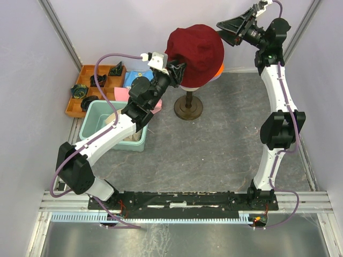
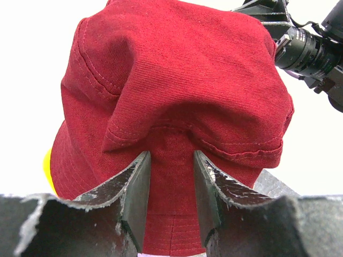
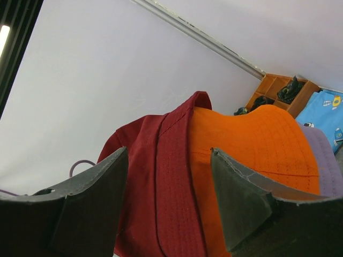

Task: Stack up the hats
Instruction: Stack the hat on the hat.

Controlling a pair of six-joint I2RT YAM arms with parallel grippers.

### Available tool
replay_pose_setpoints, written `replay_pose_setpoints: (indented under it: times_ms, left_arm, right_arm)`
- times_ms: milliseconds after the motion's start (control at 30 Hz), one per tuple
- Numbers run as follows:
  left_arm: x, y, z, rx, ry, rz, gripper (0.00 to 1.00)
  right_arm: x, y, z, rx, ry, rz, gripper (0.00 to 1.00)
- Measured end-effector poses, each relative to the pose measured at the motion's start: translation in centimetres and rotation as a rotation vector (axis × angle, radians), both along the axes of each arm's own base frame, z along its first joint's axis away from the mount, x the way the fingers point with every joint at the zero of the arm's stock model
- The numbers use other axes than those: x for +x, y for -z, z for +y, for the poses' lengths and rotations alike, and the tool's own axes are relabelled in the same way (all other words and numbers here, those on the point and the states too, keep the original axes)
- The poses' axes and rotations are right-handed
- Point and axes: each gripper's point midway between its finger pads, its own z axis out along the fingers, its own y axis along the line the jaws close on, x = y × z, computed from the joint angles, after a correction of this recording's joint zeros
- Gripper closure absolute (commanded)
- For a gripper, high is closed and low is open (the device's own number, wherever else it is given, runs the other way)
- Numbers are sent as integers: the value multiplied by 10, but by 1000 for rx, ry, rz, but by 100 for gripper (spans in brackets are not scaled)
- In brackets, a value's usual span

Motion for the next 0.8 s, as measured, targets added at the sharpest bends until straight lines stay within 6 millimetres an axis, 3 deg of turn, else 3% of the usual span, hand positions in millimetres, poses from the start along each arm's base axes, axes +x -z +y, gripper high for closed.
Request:
replay_pose_setpoints:
  times_ms: [367, 467, 633, 800]
  left_arm:
    - [0, 0, 0, -1, -3, 1, 55]
    - [1, 0, 1, -2, -8, 2, 55]
    - [2, 0, 2, -5, -16, 3, 55]
    - [2, 0, 3, -7, -23, 4, 55]
  right_arm:
    - [-6, 0, 19, 2, -38, 3, 34]
    - [-7, 1, 23, 5, -48, 9, 50]
    - [-3, 7, 26, 18, -58, 30, 99]
    - [1, 13, 26, 46, -63, 49, 100]
